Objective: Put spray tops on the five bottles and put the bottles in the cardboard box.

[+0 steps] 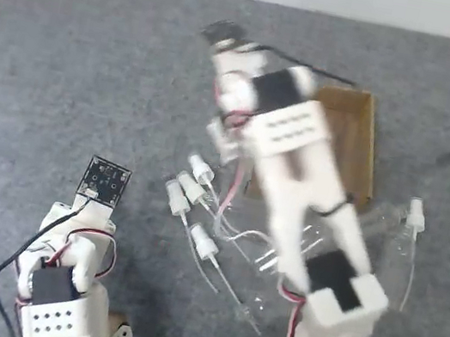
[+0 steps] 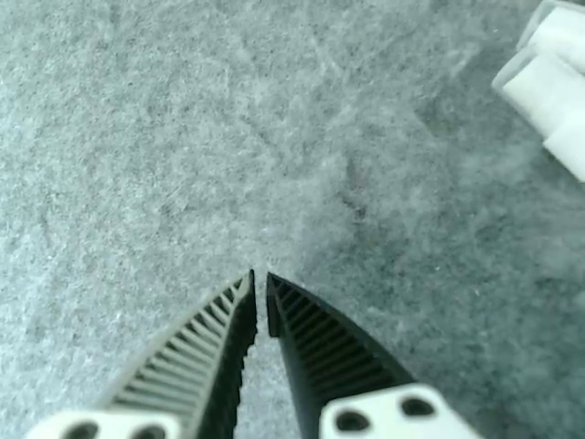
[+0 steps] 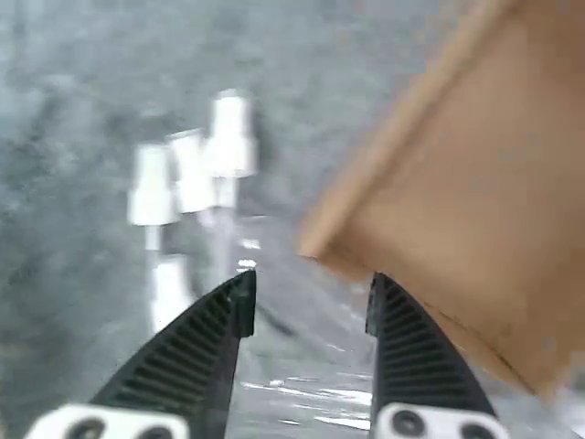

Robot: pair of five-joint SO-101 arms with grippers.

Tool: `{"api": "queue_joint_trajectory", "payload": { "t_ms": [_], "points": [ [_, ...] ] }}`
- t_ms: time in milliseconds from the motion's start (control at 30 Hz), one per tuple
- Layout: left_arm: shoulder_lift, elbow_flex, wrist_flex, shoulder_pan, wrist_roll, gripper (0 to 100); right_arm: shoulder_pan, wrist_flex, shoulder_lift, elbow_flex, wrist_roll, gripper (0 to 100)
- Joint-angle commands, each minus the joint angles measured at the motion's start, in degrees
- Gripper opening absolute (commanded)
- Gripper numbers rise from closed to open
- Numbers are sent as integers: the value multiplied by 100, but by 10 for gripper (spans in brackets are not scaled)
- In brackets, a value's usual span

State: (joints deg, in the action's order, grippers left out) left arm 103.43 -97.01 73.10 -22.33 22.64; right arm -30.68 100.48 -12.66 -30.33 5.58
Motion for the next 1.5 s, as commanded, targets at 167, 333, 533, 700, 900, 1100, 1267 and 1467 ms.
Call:
{"api": "queue_joint_trajectory", "payload": {
  "t_ms": [167,333,533,700,900,1100,1267,1467],
  "points": [
    [97,48,0,18,53,13,2870,215,2097,1160,1521,162],
    [97,48,0,18,53,13,4541,-558,2651,2084,2092,162],
    [97,48,0,18,53,13,5604,-2404,2396,3648,2365,163],
    [97,48,0,18,53,13,5657,-3284,1771,4141,2338,163],
    [97,48,0,18,53,13,5727,-3916,901,4141,2330,163],
    [97,48,0,18,53,13,5710,-4505,180,4132,2330,163],
    [97,48,0,18,53,13,5710,-4690,-251,4132,2330,163],
    [97,48,0,18,53,13,5710,-4690,-734,4132,2365,158]
  ]
}}
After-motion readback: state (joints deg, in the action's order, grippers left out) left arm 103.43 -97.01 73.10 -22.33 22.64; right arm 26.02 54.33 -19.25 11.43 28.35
